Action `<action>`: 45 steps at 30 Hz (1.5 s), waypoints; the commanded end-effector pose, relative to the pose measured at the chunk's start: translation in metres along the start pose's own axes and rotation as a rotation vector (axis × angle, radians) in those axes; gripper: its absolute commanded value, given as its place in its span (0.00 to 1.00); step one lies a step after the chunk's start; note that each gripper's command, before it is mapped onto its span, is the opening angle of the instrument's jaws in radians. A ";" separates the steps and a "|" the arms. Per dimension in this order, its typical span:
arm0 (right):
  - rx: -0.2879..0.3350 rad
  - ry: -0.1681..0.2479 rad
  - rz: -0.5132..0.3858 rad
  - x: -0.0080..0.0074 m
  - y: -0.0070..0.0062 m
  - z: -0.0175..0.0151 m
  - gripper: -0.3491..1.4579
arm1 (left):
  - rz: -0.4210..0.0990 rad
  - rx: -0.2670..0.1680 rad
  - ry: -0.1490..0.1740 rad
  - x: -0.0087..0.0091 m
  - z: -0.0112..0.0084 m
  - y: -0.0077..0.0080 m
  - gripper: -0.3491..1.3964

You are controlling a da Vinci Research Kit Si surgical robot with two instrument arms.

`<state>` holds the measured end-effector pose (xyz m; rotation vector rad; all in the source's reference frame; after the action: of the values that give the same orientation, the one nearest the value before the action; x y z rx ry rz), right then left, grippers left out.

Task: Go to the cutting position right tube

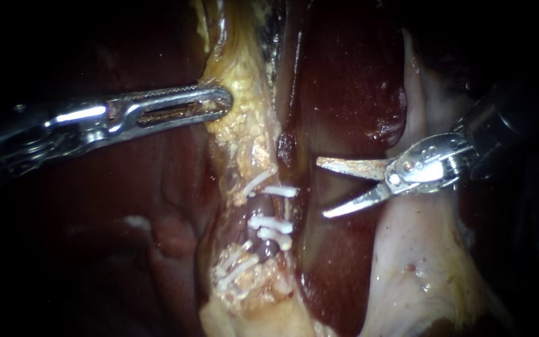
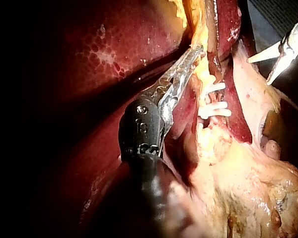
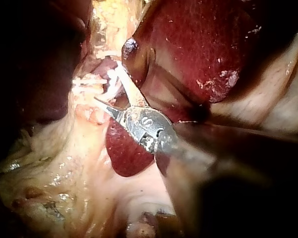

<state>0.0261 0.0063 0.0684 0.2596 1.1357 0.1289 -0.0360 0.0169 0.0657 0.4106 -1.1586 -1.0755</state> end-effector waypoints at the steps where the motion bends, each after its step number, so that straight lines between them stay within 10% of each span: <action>1: 0.000 0.000 -0.006 0.0000 0.0000 0.0000 0.98 | 0.000 0.000 0.000 -0.0001 -0.0001 -0.0001 0.00; 10: 0.091 0.028 0.214 -0.0011 -0.0016 0.0017 0.98 | 0.007 0.000 -0.014 -0.0028 -0.0047 -0.0018 0.00; 20: 0.215 -0.084 0.440 -0.0037 -0.0047 0.0063 0.97 | 0.015 0.005 -0.057 -0.0050 -0.0101 -0.0052 0.00; 45: 0.266 -0.178 0.587 -0.0060 -0.0025 0.0120 0.94 | 0.020 -0.005 -0.072 -0.0060 -0.0118 -0.0053 0.00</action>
<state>0.0345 0.0010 0.0780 0.8269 0.8663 0.4707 -0.0280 0.0166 0.0538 0.3591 -1.2220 -1.0832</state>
